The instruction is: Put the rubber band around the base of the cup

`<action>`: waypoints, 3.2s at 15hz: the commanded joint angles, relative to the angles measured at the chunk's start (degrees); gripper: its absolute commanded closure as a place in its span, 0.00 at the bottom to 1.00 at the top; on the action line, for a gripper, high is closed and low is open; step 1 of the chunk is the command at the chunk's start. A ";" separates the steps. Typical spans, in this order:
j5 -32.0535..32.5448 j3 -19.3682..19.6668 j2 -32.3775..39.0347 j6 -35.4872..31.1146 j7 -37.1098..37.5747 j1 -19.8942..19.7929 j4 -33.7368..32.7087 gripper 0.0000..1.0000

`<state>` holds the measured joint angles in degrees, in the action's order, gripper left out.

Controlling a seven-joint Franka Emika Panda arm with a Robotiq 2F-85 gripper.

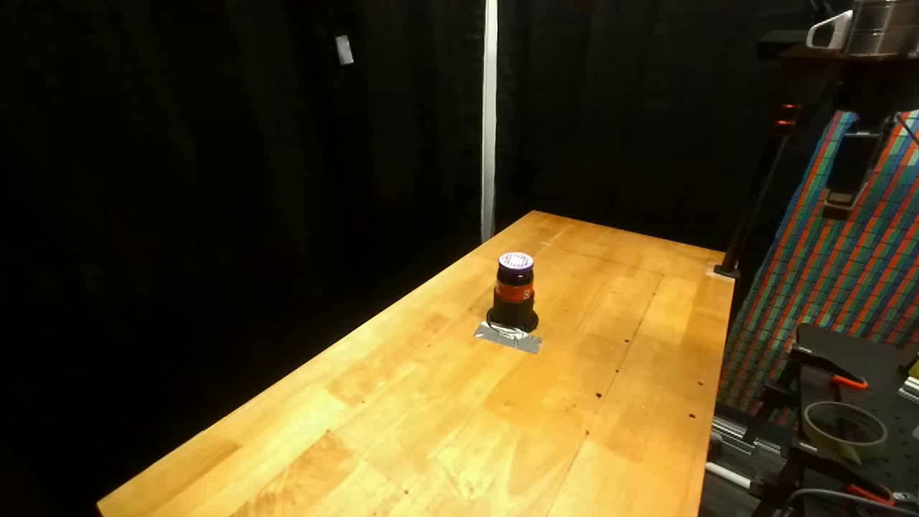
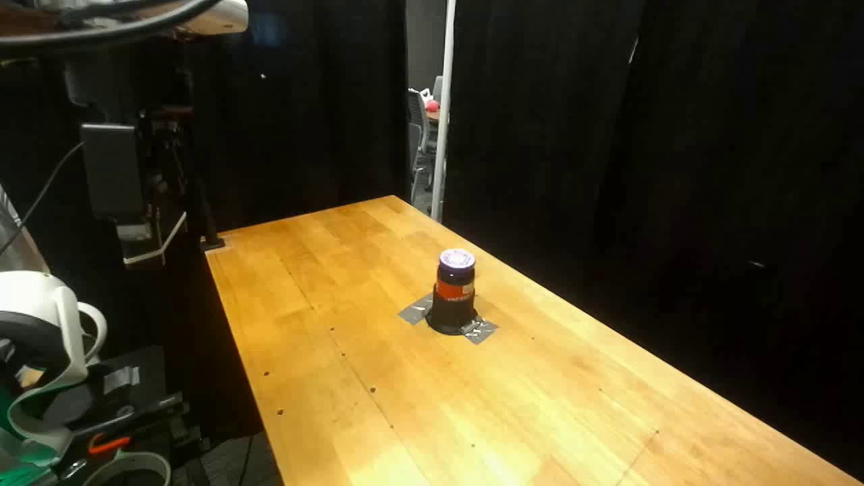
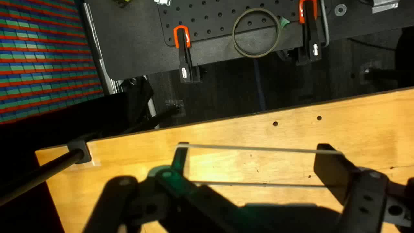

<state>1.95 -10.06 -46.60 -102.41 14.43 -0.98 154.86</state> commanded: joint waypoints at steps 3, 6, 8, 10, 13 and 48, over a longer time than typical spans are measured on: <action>0.40 0.58 0.02 0.08 0.38 0.65 -0.22 0.00; 0.40 0.58 0.02 0.08 0.38 0.65 -0.22 0.00; 0.40 0.58 0.02 0.08 0.38 0.65 -0.22 0.00; 0.30 -0.18 1.15 -2.35 0.30 1.31 -1.35 0.00; 0.28 -2.09 7.66 -9.69 0.84 1.92 -5.13 0.00; 8.17 9.26 80.14 -27.59 6.15 11.59 -62.96 0.00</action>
<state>11.74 -1.96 30.35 -131.89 20.34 9.79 96.68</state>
